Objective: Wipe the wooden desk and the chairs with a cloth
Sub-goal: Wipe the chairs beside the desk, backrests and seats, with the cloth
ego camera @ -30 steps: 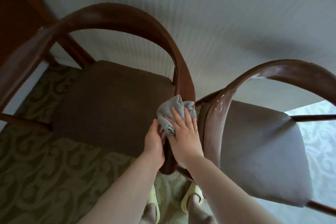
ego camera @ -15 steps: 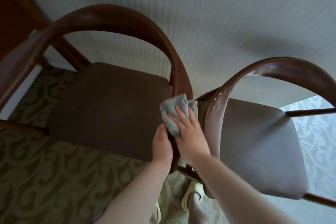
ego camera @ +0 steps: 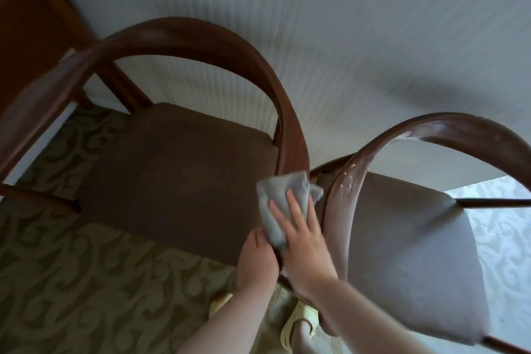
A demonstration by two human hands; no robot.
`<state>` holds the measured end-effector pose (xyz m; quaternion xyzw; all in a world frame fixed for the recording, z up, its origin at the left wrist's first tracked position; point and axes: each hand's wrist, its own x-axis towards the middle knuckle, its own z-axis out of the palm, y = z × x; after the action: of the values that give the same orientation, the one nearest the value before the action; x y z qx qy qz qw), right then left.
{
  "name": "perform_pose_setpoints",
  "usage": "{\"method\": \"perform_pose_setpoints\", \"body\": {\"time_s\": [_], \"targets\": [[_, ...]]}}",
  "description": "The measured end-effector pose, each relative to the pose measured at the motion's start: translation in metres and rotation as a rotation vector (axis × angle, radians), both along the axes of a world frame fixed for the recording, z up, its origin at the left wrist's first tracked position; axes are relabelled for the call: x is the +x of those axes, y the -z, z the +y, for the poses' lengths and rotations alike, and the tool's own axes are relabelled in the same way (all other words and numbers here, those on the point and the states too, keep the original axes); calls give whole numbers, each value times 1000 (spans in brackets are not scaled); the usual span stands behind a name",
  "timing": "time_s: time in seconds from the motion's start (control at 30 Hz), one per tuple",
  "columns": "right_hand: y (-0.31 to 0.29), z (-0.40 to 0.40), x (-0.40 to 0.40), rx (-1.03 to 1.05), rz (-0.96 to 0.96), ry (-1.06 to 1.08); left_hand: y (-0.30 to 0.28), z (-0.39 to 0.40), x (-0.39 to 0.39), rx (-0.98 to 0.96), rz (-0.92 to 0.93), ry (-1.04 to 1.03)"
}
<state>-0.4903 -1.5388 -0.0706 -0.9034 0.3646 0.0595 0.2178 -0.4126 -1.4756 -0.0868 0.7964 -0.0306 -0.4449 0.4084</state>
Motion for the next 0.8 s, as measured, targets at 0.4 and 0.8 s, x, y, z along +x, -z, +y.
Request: {"method": "perform_pose_setpoints", "body": {"time_s": [0.4,0.8], "targets": [[-6,-86,51,-45,74,-24,-9,-82,22,261,-146,103],[-10,-195,109,-4,156,-294,1,-106,20,457,-291,23]]}}
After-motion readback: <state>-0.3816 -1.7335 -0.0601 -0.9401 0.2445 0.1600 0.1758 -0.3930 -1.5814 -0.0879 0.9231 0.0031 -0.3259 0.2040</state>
